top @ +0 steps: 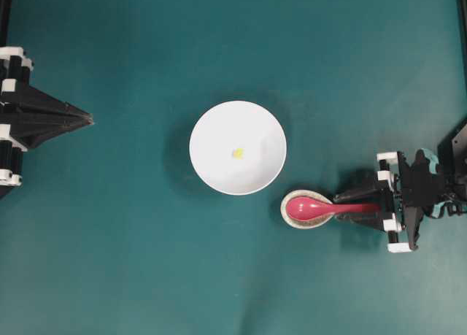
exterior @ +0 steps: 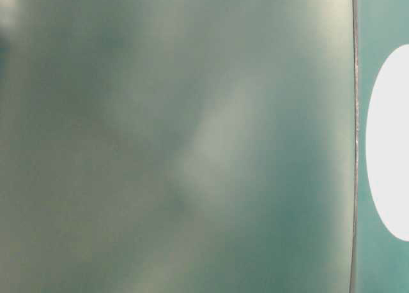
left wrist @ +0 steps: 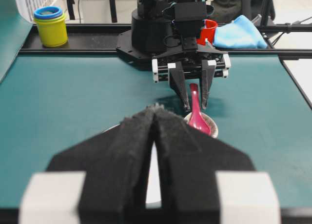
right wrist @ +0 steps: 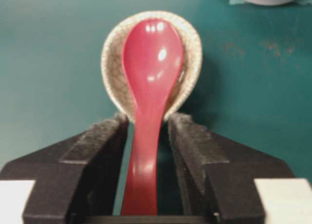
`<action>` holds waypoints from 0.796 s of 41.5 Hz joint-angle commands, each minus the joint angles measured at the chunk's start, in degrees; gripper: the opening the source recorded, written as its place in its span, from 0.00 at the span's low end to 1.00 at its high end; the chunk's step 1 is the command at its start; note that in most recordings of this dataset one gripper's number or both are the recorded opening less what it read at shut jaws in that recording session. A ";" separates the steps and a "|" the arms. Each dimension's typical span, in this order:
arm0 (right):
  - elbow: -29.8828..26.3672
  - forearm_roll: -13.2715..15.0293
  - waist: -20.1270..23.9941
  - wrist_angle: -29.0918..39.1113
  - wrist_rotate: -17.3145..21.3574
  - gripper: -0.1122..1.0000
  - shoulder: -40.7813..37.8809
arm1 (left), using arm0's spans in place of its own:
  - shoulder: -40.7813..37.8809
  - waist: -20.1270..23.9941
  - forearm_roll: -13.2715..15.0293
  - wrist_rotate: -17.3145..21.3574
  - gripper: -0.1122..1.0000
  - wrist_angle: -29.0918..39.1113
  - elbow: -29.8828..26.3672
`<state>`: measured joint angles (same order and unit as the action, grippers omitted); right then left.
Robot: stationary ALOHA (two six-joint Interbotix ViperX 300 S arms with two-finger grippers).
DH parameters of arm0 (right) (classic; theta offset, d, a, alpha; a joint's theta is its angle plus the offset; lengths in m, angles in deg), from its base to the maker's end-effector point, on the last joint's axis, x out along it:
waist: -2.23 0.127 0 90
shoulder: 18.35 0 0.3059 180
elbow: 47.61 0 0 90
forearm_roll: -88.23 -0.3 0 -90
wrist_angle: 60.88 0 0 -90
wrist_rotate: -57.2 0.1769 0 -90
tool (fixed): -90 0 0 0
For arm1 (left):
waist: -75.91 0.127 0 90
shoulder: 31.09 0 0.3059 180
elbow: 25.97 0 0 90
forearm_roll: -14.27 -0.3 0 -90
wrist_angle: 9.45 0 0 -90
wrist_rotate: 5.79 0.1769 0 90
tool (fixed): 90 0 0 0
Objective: Scoop the yellow hexagonal prism block from the bowl with a spoon using the right arm.
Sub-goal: 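Lift the red spoon out of the spoon rest toward the bowl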
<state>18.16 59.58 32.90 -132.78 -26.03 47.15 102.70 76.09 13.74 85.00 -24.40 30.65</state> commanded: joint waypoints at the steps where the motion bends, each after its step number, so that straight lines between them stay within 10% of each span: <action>1: 0.00 -0.62 0.26 -0.53 0.00 0.49 0.70 | -0.53 0.00 -0.18 0.00 0.10 -0.35 -1.41; 33: 1.49 -1.14 -1.49 3.43 -5.45 0.32 15.38 | -0.44 0.09 -0.18 -0.18 0.10 -0.26 -1.58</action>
<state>19.91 58.61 32.46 -130.67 -30.25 58.93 102.70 76.09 13.74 84.91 -24.40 30.65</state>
